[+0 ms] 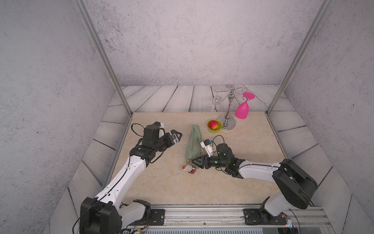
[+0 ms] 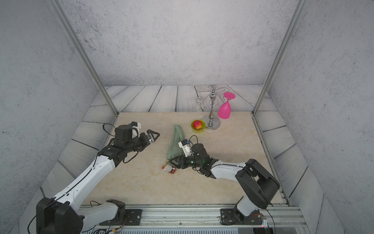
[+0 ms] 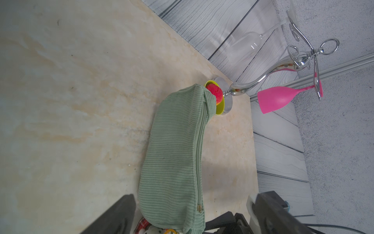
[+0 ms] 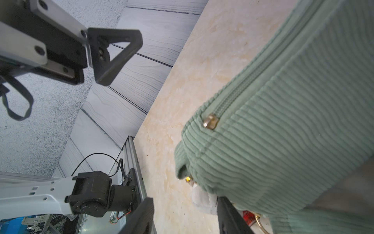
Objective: Remove the decoration from the bag
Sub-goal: Adjust the bag at the center of the board, then pick up the bag from the center of the board.
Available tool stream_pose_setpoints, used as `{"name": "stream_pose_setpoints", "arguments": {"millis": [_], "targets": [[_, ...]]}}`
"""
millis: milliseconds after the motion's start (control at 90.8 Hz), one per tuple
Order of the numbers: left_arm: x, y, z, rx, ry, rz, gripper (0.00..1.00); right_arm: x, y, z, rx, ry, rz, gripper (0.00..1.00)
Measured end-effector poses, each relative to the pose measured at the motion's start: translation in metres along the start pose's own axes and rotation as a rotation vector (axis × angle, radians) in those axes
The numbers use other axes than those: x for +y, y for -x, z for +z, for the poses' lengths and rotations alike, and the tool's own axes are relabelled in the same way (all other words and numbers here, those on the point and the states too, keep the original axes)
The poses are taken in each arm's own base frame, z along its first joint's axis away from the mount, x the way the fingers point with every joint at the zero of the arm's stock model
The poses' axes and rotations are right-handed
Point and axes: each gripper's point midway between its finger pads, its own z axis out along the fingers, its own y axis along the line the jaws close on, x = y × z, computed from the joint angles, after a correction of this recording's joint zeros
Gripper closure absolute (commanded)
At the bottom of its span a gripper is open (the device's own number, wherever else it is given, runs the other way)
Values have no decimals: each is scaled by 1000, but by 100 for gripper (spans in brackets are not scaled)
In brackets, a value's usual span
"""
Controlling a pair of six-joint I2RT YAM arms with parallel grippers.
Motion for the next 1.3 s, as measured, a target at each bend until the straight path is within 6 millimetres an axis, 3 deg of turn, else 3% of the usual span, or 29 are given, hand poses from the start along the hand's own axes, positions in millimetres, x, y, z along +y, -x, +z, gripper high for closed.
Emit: {"name": "stream_pose_setpoints", "arguments": {"millis": [341, 484, 738, 980, 1299], "targets": [[15, -15, -4, 30, 41, -32, 1, -10, 3, 16, -8, 2, 1, 49], [16, -17, -6, 28, 40, -32, 2, -8, 4, 15, -22, 10, 4, 49], [19, -25, -4, 55, 30, -37, 1, 3, -11, 6, -7, 20, -3, 49], [16, -33, 15, 127, -22, -51, 1, 8, -16, 10, 3, 27, -12, 49], [20, -40, 41, 176, -71, -96, 2, 0, -2, 27, -18, -3, -38, 49]]}}
